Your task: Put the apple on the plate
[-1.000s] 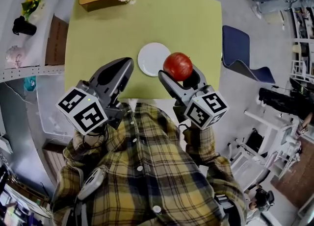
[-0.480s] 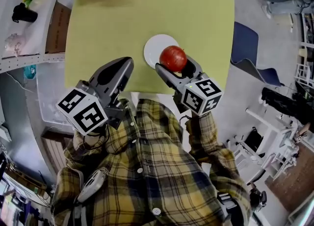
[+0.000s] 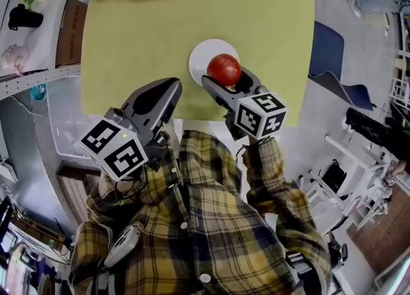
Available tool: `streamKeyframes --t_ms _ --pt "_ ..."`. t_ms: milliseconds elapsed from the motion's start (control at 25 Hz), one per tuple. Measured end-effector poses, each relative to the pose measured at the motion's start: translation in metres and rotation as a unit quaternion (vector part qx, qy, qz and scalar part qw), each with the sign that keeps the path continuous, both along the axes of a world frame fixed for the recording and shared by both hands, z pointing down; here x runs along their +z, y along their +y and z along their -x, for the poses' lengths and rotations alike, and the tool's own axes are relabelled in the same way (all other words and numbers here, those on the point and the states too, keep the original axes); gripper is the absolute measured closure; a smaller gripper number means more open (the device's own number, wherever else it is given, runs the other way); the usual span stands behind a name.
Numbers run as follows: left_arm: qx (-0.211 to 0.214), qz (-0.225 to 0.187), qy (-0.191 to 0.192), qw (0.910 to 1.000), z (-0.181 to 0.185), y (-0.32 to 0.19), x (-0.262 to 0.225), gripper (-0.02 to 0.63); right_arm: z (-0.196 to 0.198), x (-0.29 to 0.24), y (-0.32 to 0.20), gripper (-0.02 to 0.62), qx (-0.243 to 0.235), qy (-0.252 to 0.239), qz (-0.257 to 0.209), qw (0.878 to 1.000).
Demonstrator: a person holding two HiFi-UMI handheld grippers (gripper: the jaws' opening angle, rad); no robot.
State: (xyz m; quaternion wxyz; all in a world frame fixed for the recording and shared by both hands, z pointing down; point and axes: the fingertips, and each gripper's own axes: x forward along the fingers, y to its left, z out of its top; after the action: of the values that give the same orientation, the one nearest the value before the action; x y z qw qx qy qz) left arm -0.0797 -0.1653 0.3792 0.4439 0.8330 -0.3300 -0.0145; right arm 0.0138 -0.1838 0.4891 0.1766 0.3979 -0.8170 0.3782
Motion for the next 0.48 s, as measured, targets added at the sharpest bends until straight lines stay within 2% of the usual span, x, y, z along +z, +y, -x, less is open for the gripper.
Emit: streamKeyframes --t_ms 480 --pt "-0.008 0.052 -0.005 0.9986 0.008 0.005 0.043 0.598 -0.008 0.046 -0.013 0.237 0.01 0.027 0.018 0.999"
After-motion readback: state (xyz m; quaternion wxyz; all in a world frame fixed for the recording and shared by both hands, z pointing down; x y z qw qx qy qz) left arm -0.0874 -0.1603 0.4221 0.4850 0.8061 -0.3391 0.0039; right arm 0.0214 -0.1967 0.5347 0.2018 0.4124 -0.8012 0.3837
